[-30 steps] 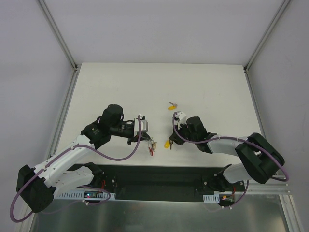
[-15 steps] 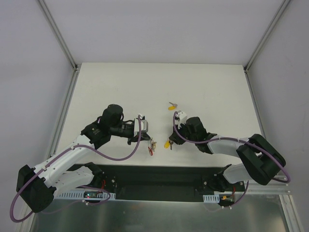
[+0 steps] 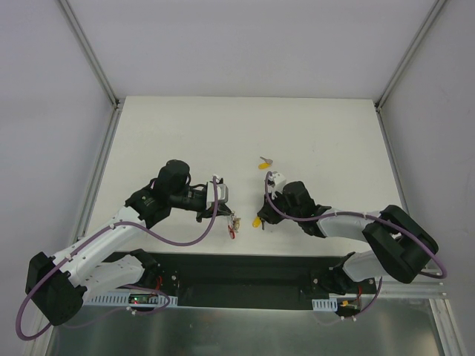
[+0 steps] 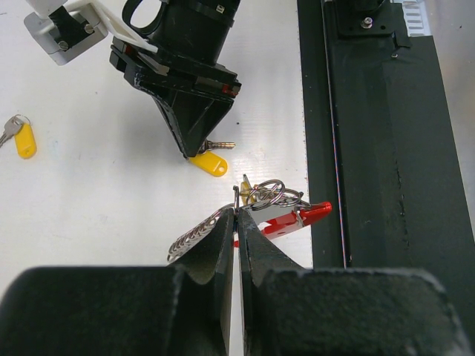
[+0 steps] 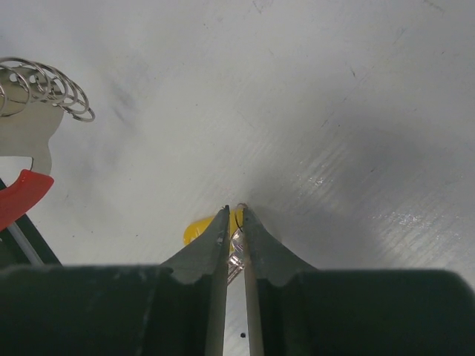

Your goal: Put the keys on the keyring

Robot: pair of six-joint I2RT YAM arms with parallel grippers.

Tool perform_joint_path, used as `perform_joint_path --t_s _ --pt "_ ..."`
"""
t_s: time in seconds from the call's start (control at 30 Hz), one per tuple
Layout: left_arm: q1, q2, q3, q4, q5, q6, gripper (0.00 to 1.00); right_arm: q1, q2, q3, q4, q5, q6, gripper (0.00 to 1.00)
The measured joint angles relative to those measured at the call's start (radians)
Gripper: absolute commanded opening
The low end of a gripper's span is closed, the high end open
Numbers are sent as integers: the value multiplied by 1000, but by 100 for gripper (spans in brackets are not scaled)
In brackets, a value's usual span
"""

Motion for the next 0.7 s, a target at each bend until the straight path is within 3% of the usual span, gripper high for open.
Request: perform_joint_path --t_s 0.7 --pt "-11 0 0 0 0 0 0 1 0 -3 -16 37 37 15"
